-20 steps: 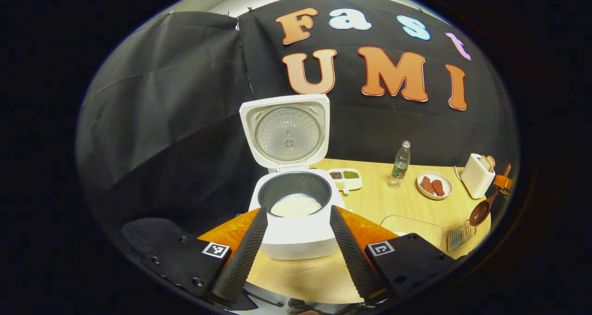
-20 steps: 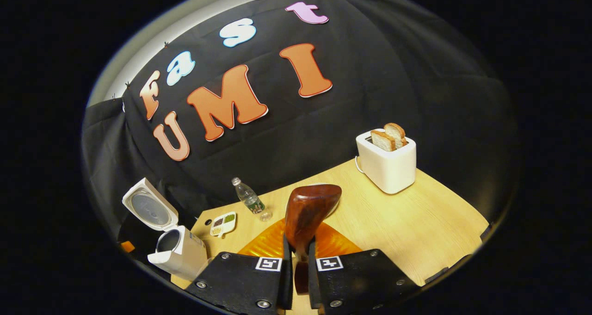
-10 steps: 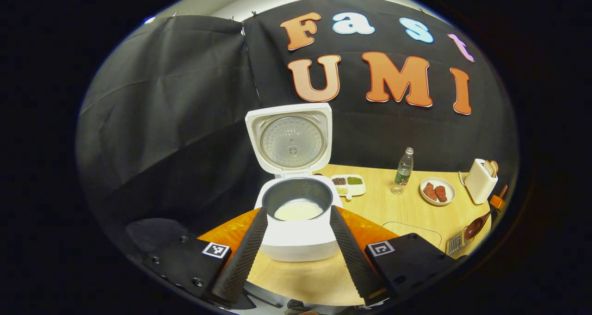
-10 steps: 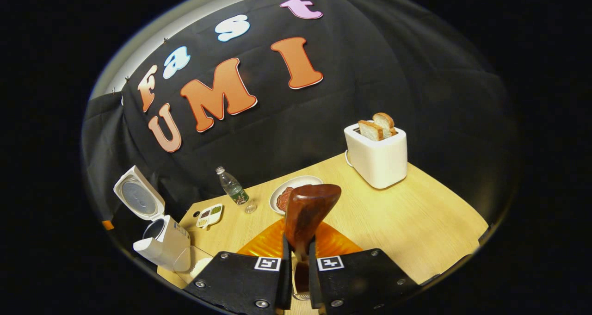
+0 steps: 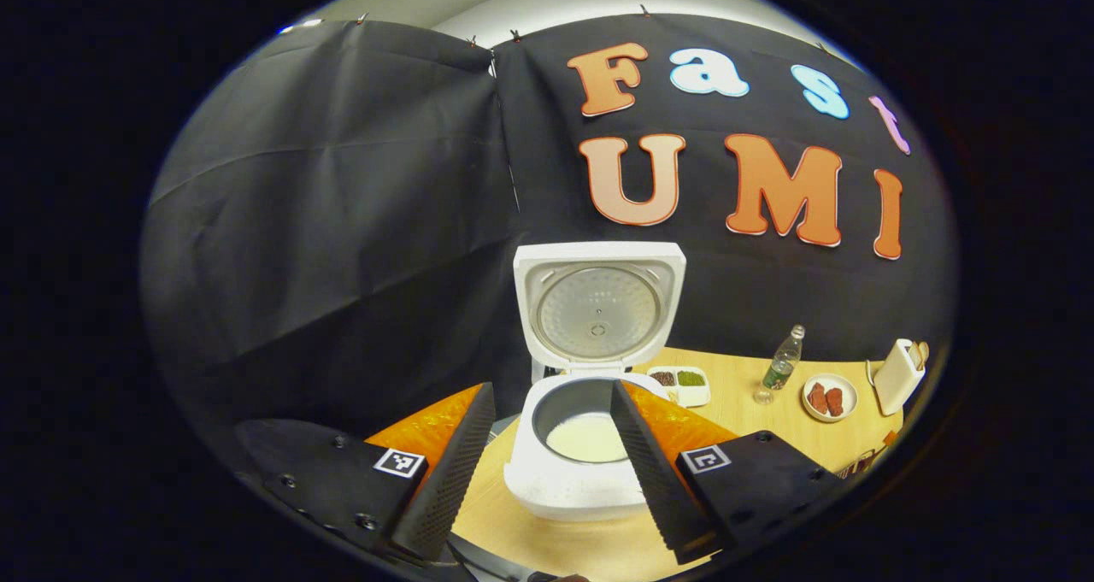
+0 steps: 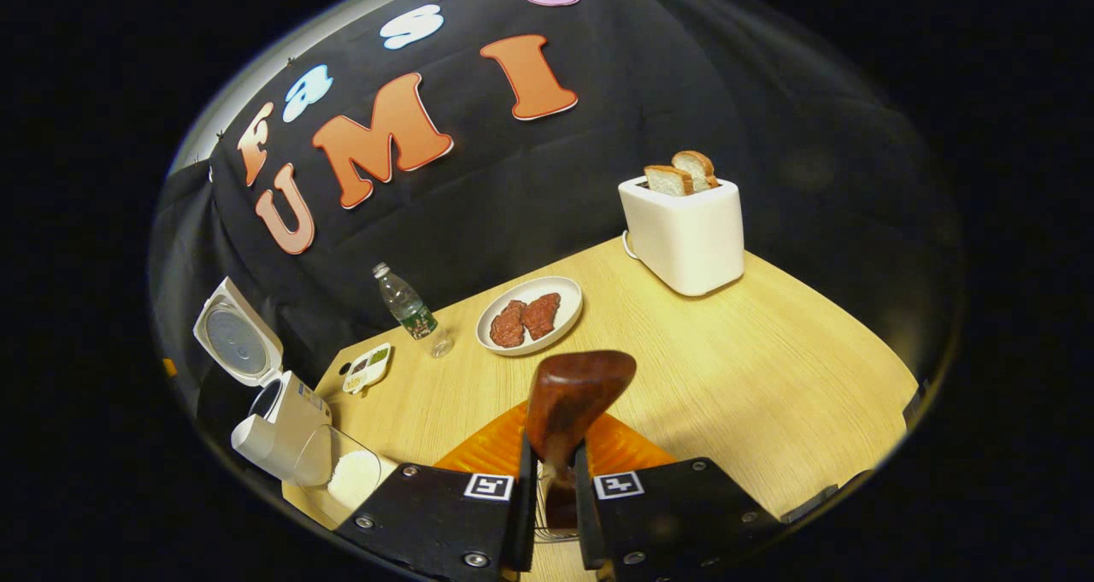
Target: Close the left gripper, press the button to open the rice cooker; take a wooden spoon from the chopstick holder with the right hand, scoop a spoonful of rice and pour it into the rice cooker, then put the wooden spoon back into the chopstick holder.
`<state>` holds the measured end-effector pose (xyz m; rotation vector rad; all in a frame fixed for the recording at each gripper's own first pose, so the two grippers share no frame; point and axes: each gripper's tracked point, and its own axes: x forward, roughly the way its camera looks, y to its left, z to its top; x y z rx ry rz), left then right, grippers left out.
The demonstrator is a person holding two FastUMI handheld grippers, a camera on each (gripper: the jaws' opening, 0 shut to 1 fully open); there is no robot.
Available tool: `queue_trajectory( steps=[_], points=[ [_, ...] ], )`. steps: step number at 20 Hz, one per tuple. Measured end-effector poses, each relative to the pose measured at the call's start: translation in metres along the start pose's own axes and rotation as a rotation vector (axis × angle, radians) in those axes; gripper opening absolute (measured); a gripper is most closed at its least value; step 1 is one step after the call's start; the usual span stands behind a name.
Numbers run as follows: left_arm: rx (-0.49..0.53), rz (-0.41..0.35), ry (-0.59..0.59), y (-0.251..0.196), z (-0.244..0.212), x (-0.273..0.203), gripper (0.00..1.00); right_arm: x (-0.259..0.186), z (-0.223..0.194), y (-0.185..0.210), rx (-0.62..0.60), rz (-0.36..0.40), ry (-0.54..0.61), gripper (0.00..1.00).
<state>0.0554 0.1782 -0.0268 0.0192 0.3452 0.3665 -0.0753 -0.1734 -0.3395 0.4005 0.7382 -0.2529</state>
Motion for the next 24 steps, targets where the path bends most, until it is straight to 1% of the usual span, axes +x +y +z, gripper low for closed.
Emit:
queue_trajectory(
  steps=[1,3,4,5,6,7,8,9,10,11,12,13,14,15,17,18,20,21,24],
  points=[
    [-0.013,-0.009,-0.022,0.004,0.016,0.009,0.93,-0.003,0.001,0.0,0.012,-0.006,0.002,0.22],
    [-0.043,-0.086,-0.066,0.0,0.045,0.03,0.93,-0.013,0.012,0.001,0.014,-0.025,-0.022,0.26],
    [-0.057,-0.103,-0.074,0.005,0.059,0.044,0.89,-0.017,0.018,0.0,0.003,-0.043,-0.034,0.28],
    [-0.069,-0.111,-0.077,0.009,0.071,0.057,0.88,-0.02,0.02,0.0,-0.013,-0.06,-0.036,0.28],
    [-0.071,-0.111,-0.09,0.013,0.085,0.068,0.89,-0.026,0.026,0.003,-0.028,-0.074,-0.049,0.32],
    [-0.064,-0.112,-0.128,0.016,0.104,0.077,0.89,-0.032,0.036,0.005,-0.039,-0.088,-0.071,0.24],
    [-0.047,-0.113,-0.166,0.016,0.121,0.087,0.9,-0.043,0.047,0.008,-0.047,-0.1,-0.093,0.48],
    [-0.029,-0.111,-0.197,0.014,0.138,0.098,0.89,-0.051,0.057,0.011,-0.05,-0.113,-0.12,0.55],
    [-0.013,-0.119,-0.225,0.011,0.151,0.108,0.89,-0.062,0.068,0.014,-0.051,-0.122,-0.15,0.66],
    [-0.02,-0.131,-0.273,0.008,0.167,0.121,0.88,-0.071,0.078,0.018,-0.049,-0.129,-0.178,0.71],
    [-0.014,-0.132,-0.273,0.004,0.171,0.138,0.88,-0.083,0.089,0.024,-0.047,-0.135,-0.207,0.75],
    [0.004,-0.136,-0.256,-0.001,0.173,0.151,0.88,-0.095,0.098,0.029,-0.049,-0.143,-0.231,0.76],
    [0.013,-0.148,-0.255,-0.008,0.172,0.164,0.88,-0.108,0.105,0.032,-0.054,-0.153,-0.26,0.81],
    [0.019,-0.172,-0.247,-0.019,0.173,0.174,0.88,-0.122,0.114,0.035,-0.062,-0.168,-0.291,0.82],
    [0.004,-0.218,-0.213,-0.039,0.177,0.198,0.88,-0.148,0.126,0.038,-0.075,-0.2,-0.339,0.84],
    [-0.027,-0.24,-0.177,-0.047,0.175,0.211,0.89,-0.162,0.131,0.042,-0.081,-0.212,-0.36,0.85],
    [-0.049,-0.229,-0.096,-0.051,0.168,0.237,0.89,-0.187,0.14,0.049,-0.096,-0.227,-0.4,0.86],
    [-0.05,-0.242,-0.07,-0.057,0.169,0.245,0.89,-0.197,0.144,0.051,-0.105,-0.232,-0.415,0.86],
    [-0.009,-0.236,0.022,-0.072,0.162,0.269,0.88,-0.223,0.154,0.057,-0.124,-0.243,-0.452,0.86]
  ],
)
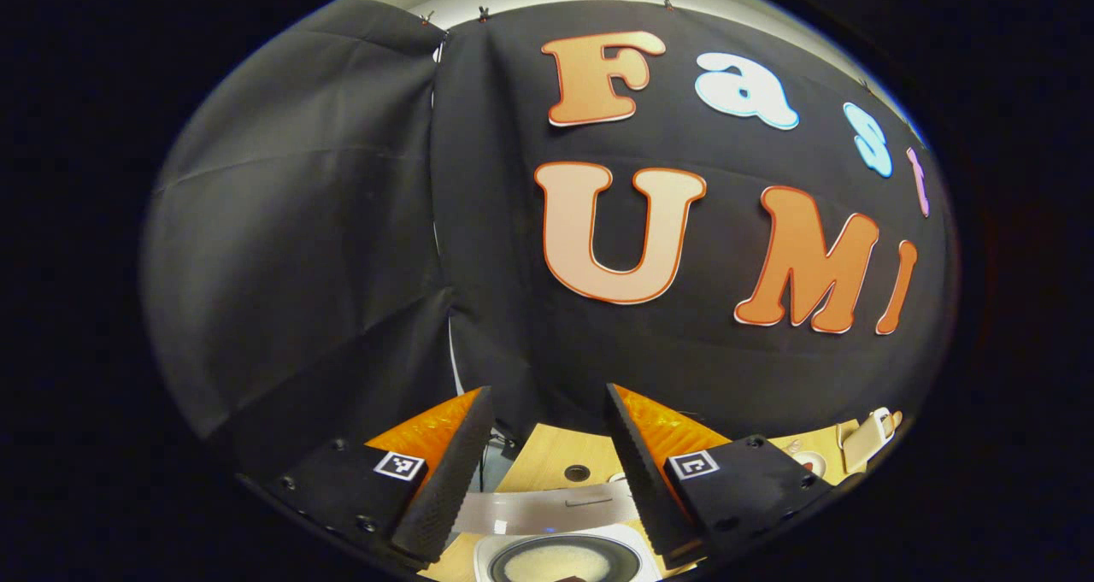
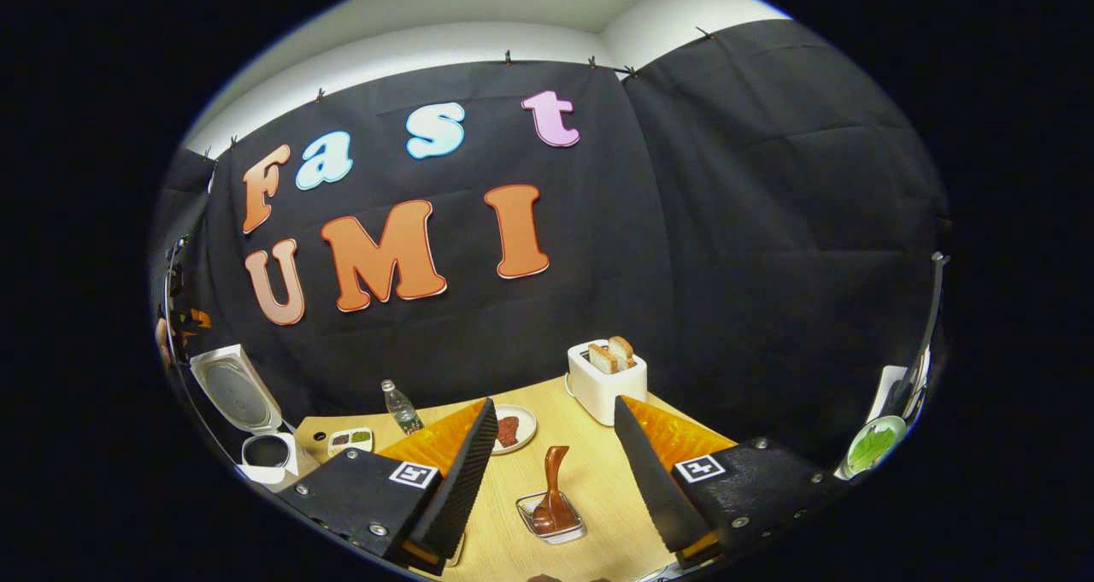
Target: Close the left gripper, press the button to open the rice cooker; take a wooden spoon from the chopstick holder with the right hand, scoop a spoonful of rice and pour it into the rice cooker, then put the wooden spoon back into the chopstick holder.
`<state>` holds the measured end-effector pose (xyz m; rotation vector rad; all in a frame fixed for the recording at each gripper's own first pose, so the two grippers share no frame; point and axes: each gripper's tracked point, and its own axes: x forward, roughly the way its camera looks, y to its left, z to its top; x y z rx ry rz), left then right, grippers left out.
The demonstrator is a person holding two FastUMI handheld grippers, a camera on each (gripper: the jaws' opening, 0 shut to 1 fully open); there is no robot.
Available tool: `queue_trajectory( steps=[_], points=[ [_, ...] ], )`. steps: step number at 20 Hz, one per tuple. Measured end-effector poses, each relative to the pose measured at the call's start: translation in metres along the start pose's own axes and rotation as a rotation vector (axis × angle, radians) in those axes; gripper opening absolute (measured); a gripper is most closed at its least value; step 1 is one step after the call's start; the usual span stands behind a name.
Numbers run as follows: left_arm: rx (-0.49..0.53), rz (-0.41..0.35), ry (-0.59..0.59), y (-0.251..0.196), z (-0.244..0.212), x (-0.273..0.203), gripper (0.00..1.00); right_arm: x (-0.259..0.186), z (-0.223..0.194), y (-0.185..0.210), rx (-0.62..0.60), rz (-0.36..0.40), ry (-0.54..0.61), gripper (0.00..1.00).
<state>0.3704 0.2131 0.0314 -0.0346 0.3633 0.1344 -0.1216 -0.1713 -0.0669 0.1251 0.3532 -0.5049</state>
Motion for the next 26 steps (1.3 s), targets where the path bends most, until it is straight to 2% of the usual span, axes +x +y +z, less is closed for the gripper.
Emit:
queue_trajectory(
  steps=[3,6,7,10,13,17,21,26],
  points=[
    [-0.003,-0.02,0.132,-0.012,-0.024,0.026,0.89,-0.009,0.01,-0.001,-0.004,0.003,-0.02,0.86],
    [-0.05,-0.012,0.334,-0.022,-0.072,0.034,0.89,-0.014,0.008,-0.006,0.003,-0.001,-0.028,0.86],
    [-0.036,0.007,0.338,-0.016,-0.072,0.033,0.89,-0.016,0.006,-0.009,0.004,-0.006,-0.026,0.86],
    [-0.004,-0.01,0.434,-0.028,-0.091,0.027,0.9,-0.019,-0.001,-0.016,0.022,-0.006,-0.005,0.86],
    [-0.025,0.02,0.552,-0.027,-0.115,0.003,0.9,-0.02,-0.012,-0.015,0.04,0.012,0.012,0.86],
    [-0.037,0.019,0.684,-0.036,-0.166,-0.06,0.91,-0.015,-0.027,-0.012,0.033,0.045,0.04,0.86],
    [-0.038,0.003,0.759,-0.041,-0.207,-0.08,0.91,-0.002,-0.028,-0.005,0.029,0.084,0.054,0.86],
    [-0.019,0.028,0.873,-0.041,-0.257,-0.098,0.9,0.007,-0.038,0.014,0.008,0.148,0.08,0.86]
  ],
)
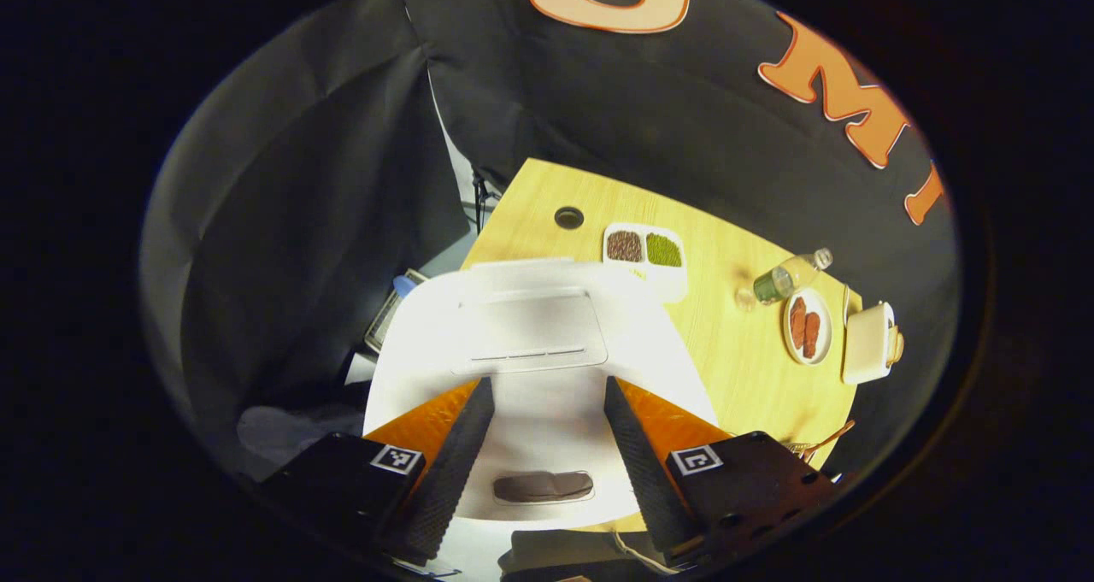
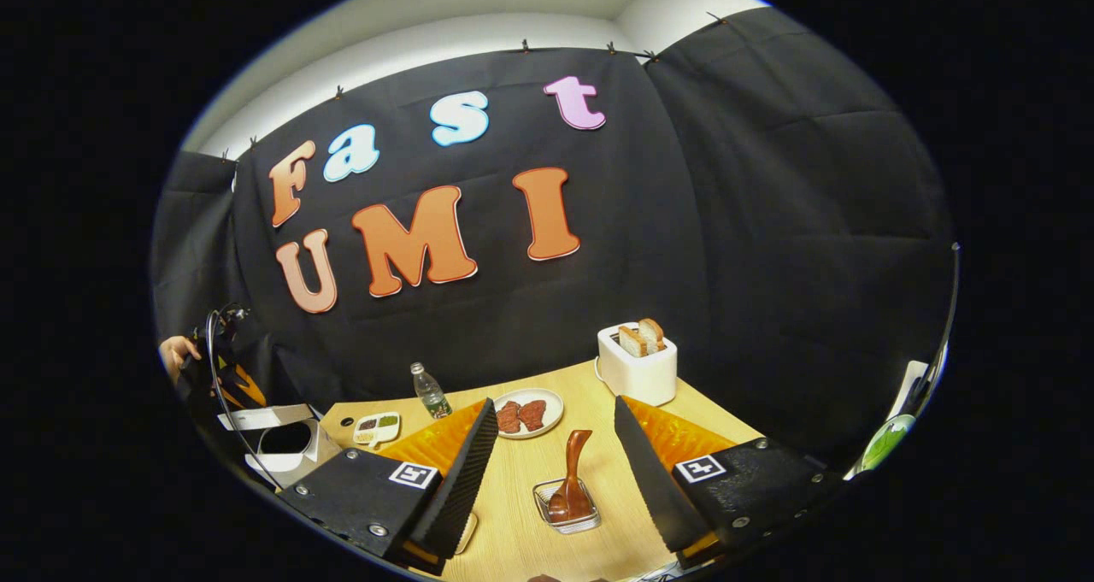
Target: Close the left gripper, press the button to open the rice cooker; take a wooden spoon from the chopstick holder with the right hand, scoop a spoonful of rice and pour it into the rice cooker, then put the wooden spoon back into the chopstick holder.
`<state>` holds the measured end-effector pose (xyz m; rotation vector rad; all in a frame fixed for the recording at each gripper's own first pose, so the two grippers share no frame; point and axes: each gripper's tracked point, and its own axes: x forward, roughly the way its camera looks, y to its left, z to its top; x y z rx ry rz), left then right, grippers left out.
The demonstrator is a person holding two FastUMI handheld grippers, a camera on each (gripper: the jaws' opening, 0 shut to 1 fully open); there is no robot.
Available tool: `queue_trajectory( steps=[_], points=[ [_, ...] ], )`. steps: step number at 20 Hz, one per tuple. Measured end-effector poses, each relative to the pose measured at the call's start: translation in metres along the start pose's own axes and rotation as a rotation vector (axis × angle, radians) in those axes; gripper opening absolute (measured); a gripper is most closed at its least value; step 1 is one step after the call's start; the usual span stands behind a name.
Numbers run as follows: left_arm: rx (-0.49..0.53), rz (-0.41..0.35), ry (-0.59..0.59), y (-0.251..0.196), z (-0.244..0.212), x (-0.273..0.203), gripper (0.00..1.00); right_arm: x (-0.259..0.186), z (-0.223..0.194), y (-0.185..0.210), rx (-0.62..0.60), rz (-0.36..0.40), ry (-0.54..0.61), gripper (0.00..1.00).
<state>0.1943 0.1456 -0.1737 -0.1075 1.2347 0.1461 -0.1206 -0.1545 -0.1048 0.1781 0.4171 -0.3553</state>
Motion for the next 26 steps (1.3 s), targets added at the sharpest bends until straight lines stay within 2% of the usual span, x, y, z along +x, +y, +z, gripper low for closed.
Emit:
queue_trajectory(
  steps=[6,8,9,11,13,14,15,16,19,24,26],
  points=[
    [-0.064,0.054,0.121,-0.006,-0.046,0.036,0.92,0.005,-0.022,0.002,-0.016,0.023,0.065,0.86],
    [-0.062,0.064,0.086,-0.009,-0.04,0.036,0.94,0.006,-0.021,0.003,-0.026,0.026,0.068,0.86],
    [-0.059,0.068,0.083,-0.009,-0.044,0.036,0.9,0.007,-0.019,0.004,-0.026,0.032,0.066,0.86],
    [-0.048,0.068,0.059,-0.01,-0.043,0.036,0.94,0.01,-0.017,0.007,-0.024,0.043,0.061,0.86],
    [-0.058,0.063,0.045,-0.01,-0.041,0.035,0.94,0.014,-0.015,0.013,-0.027,0.059,0.06,0.86],
    [-0.059,0.061,0.038,-0.01,-0.042,0.035,0.91,0.016,-0.014,0.018,-0.031,0.074,0.059,0.86],
    [-0.052,0.06,0.019,-0.009,-0.04,0.035,0.94,0.019,-0.011,0.022,-0.036,0.084,0.056,0.86],
    [-0.045,0.061,-0.037,-0.008,-0.033,0.032,0.9,0.021,-0.008,0.028,-0.044,0.099,0.05,0.86],
    [0.002,0.028,-0.277,-0.012,-0.004,0.004,0.92,0.03,0.002,0.042,-0.072,0.132,0.021,0.86],
    [0.107,0.029,-0.776,-0.032,0.028,-0.113,0.92,0.044,0.036,0.077,-0.12,0.172,-0.067,0.86],
    [0.129,-0.005,-0.964,-0.045,0.028,-0.173,0.9,0.048,0.048,0.1,-0.136,0.205,-0.115,0.86]
  ],
)
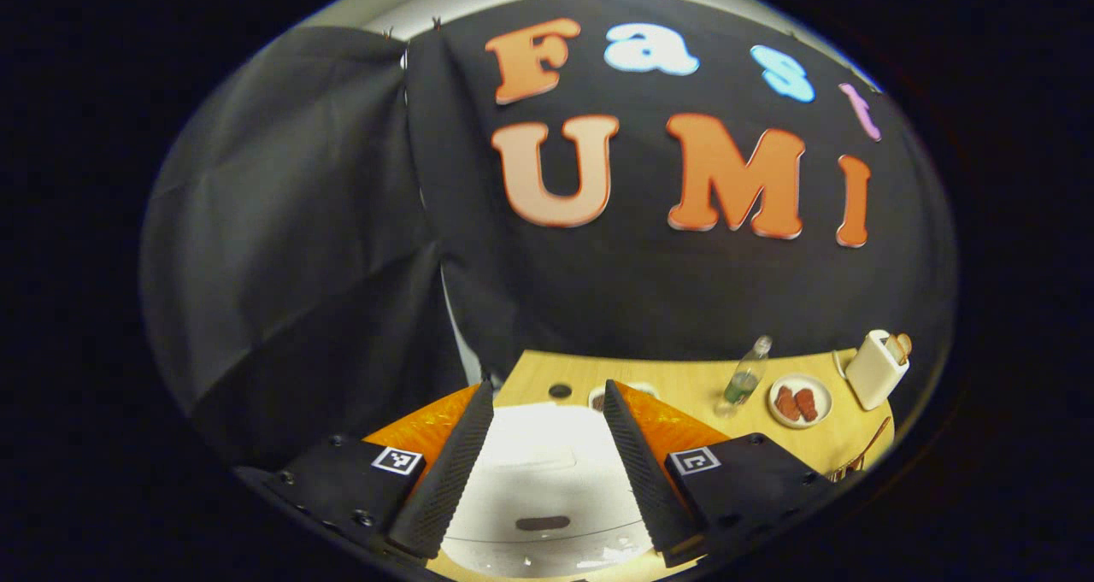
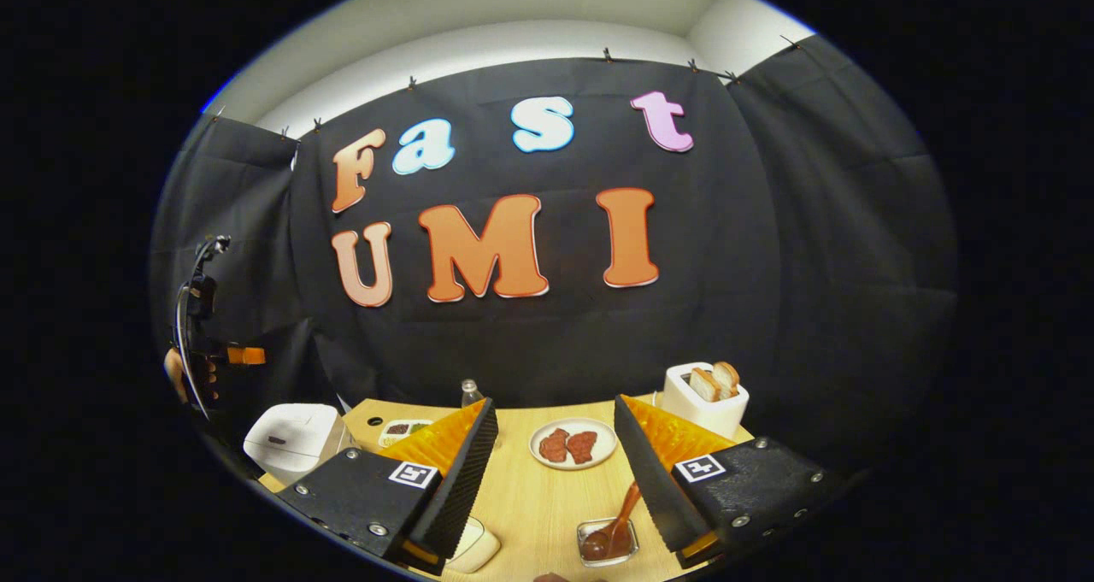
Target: Close the left gripper, press the button to open the rice cooker; take a wooden spoon from the chopstick holder with the right hand, scoop a spoonful of rice and pour it into the rice cooker, then put the wooden spoon back into the chopstick holder.
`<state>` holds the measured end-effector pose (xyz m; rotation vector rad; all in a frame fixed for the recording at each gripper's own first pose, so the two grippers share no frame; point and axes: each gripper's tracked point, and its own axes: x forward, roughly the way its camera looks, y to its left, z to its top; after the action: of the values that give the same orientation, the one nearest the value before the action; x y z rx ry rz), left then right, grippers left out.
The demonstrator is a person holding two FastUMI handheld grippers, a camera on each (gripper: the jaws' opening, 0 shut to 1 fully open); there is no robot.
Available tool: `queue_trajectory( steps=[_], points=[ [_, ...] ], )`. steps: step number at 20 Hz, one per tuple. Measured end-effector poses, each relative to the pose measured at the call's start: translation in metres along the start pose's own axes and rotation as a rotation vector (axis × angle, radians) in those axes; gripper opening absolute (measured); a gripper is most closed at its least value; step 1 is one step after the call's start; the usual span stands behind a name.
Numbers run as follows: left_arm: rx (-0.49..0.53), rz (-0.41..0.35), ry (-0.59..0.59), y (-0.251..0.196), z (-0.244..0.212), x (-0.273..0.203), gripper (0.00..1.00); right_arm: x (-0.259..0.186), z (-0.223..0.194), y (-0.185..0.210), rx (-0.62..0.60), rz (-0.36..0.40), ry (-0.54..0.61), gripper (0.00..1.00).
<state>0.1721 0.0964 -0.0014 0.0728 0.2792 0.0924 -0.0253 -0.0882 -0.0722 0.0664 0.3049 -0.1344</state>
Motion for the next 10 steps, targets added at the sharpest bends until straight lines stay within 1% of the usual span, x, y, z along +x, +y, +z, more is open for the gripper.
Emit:
queue_trajectory(
  steps=[1,2,3,4,7,10],
  points=[
    [-0.006,-0.015,-0.059,-0.007,0.015,-0.018,0.91,0.003,0.006,0.01,-0.013,0.018,-0.017,0.86],
    [-0.007,-0.032,-0.09,-0.013,0.022,-0.036,0.9,0.007,0.013,0.02,-0.022,0.034,-0.026,0.86],
    [-0.002,-0.067,-0.113,-0.025,0.027,-0.052,0.91,0.008,0.018,0.034,-0.027,0.064,-0.017,0.86],
    [0.003,-0.074,-0.147,-0.031,0.031,-0.065,0.91,0.009,0.025,0.049,-0.027,0.098,-0.026,0.86],
    [0.026,-0.043,-0.245,-0.03,0.053,-0.095,0.92,0.008,0.059,0.085,-0.027,0.169,-0.085,0.86],
    [0.026,-0.028,-0.264,-0.033,0.055,-0.114,0.91,0.007,0.08,0.109,-0.042,0.204,-0.145,0.86]
  ],
)
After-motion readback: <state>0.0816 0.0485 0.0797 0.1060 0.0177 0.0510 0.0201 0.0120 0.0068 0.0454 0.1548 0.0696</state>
